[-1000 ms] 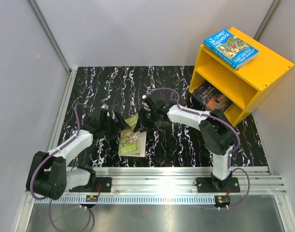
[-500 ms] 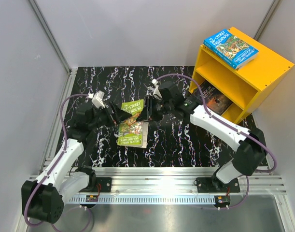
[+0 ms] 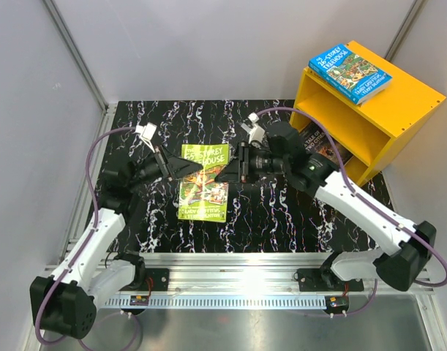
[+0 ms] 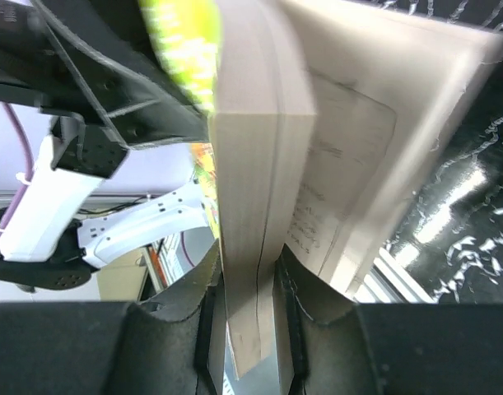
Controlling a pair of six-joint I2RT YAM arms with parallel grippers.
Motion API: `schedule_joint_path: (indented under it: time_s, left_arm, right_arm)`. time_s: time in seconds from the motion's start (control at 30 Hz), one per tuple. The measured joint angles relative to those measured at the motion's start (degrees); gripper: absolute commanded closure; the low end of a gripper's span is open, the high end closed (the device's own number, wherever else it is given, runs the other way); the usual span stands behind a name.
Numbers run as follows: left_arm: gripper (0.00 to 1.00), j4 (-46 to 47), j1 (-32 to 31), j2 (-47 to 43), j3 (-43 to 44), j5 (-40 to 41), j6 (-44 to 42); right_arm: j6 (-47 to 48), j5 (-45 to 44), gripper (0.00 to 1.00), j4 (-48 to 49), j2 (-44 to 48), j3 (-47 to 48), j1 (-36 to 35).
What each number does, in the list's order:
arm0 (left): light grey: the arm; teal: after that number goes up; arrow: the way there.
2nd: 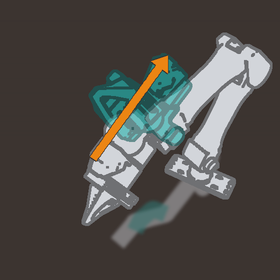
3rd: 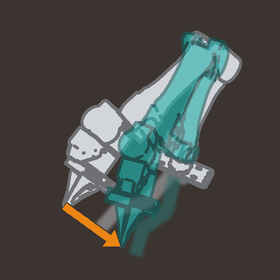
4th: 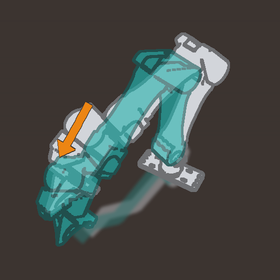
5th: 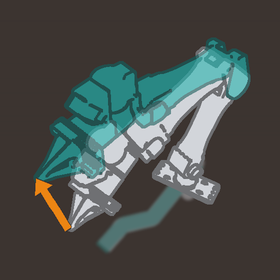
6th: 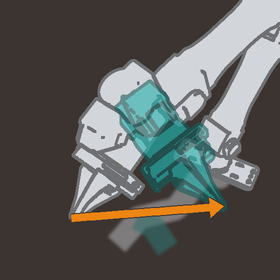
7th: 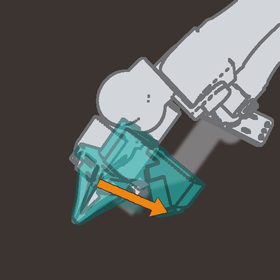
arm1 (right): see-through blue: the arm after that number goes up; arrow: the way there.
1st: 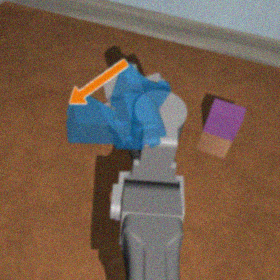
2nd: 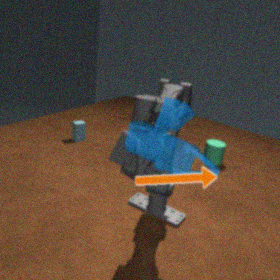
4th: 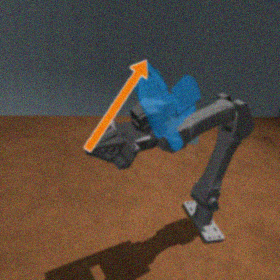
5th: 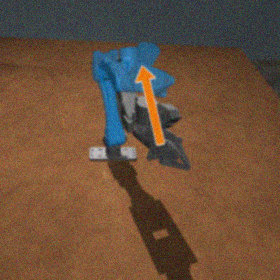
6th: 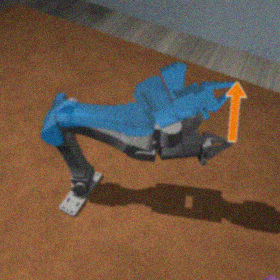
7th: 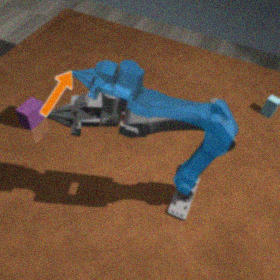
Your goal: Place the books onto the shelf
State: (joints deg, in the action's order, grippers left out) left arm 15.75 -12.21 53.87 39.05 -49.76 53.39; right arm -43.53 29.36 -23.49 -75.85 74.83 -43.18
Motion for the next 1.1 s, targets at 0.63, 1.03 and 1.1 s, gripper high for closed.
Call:
schedule_joint_path:
  time_s: [0.63,1.03,1.1]
  left_arm:
    - [1.00,-10.60,-13.73,4.52,10.95,4.98,-6.21]
    - [1.00,12.44,-22.32,42.66,19.93,7.63,10.21]
    - [1.00,19.58,-24.13,50.12,24.76,8.31,15.52]
  right_arm:
    - [4.74,-7.37,0.00,-12.46,12.24,0.39,5.51]
    - [9.55,-35.50,0.00,-40.57,23.45,26.43,5.88]
    - [8.20,-37.70,0.00,-43.15,26.43,26.45,5.86]
